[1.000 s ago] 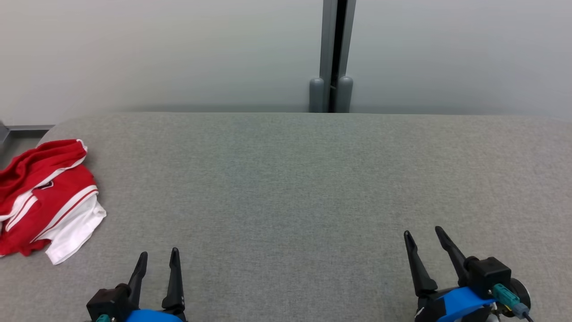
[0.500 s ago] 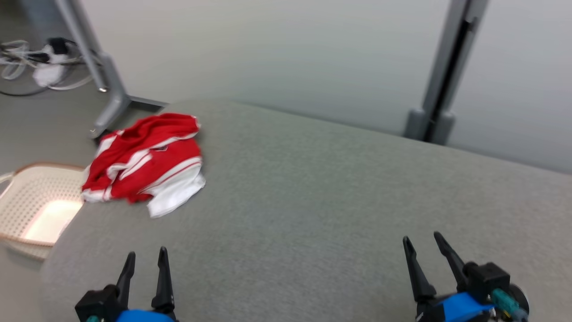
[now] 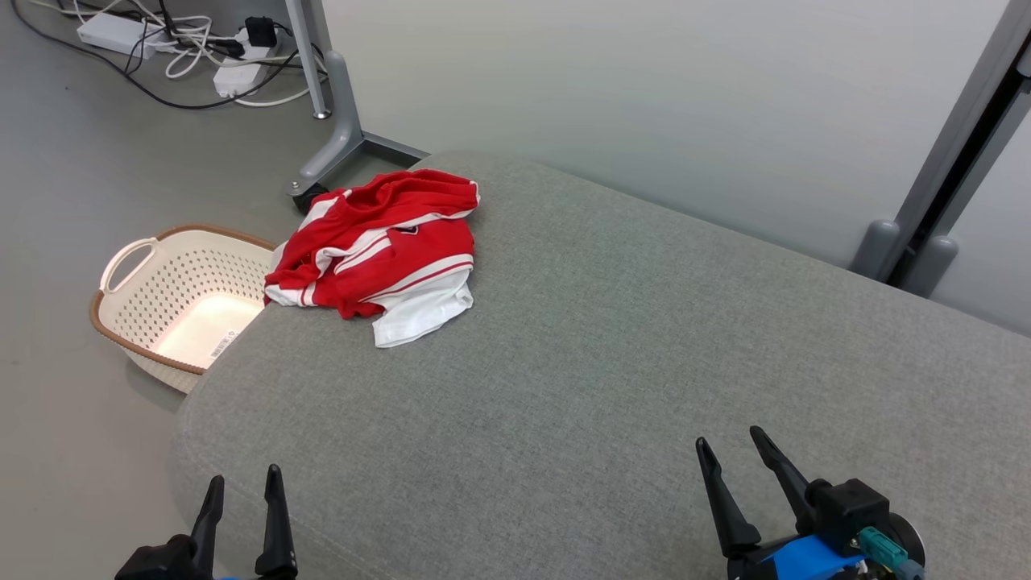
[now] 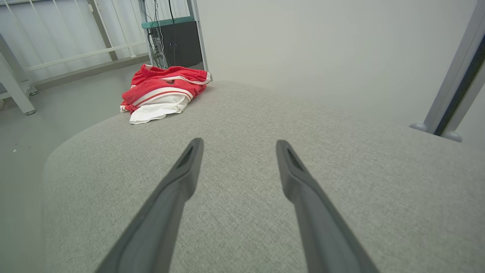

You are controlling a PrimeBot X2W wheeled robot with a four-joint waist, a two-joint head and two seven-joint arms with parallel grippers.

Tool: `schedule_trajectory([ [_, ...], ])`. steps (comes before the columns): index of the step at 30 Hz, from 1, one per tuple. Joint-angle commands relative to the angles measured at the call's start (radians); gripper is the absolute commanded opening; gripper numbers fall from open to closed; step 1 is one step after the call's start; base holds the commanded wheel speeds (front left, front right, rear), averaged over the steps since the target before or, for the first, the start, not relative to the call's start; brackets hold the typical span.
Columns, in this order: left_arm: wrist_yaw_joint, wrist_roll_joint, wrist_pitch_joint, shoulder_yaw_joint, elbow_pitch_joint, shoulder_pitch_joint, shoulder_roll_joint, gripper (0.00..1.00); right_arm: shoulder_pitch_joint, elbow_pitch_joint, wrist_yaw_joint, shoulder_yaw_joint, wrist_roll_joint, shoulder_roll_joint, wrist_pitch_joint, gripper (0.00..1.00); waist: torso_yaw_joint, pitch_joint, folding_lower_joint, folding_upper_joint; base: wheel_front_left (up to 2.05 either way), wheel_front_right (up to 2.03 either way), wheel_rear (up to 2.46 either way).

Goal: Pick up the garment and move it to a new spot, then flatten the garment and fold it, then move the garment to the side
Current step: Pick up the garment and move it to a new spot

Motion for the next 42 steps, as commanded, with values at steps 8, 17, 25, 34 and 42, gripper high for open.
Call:
schedule_trajectory([
  [8,0.005,-0.011,-0.003,0.024,-0.032,-0.002,-0.008,1.00,-0.010,-0.017,0.000,-0.005,-0.023,-0.005,-0.001,1.00,-0.024,0.033,0.0000,0.0000,0.00,0.00,0.00],
  [17,0.021,-0.038,0.031,0.147,-0.139,-0.215,0.145,1.00,-0.069,-0.094,0.000,-0.042,-0.106,-0.006,-0.001,1.00,-0.090,0.158,0.0000,0.0000,0.00,0.00,0.00],
  [25,0.013,-0.074,0.169,0.198,-0.108,-0.488,0.324,1.00,-0.133,-0.164,0.000,-0.017,-0.170,-0.005,-0.001,1.00,-0.170,0.275,0.0000,0.0000,0.00,0.00,0.00],
  [34,0.000,-0.180,0.350,0.112,0.160,-0.744,0.477,1.00,-0.191,-0.225,0.000,0.003,-0.250,-0.005,-0.001,1.00,-0.291,0.439,0.0000,0.0000,0.00,0.00,0.00],
  [42,-0.001,-0.293,0.378,0.030,0.400,-0.797,0.511,1.00,-0.171,-0.269,0.000,-0.033,-0.257,-0.005,-0.001,1.00,-0.365,0.526,0.0000,0.0000,0.00,0.00,0.00],
])
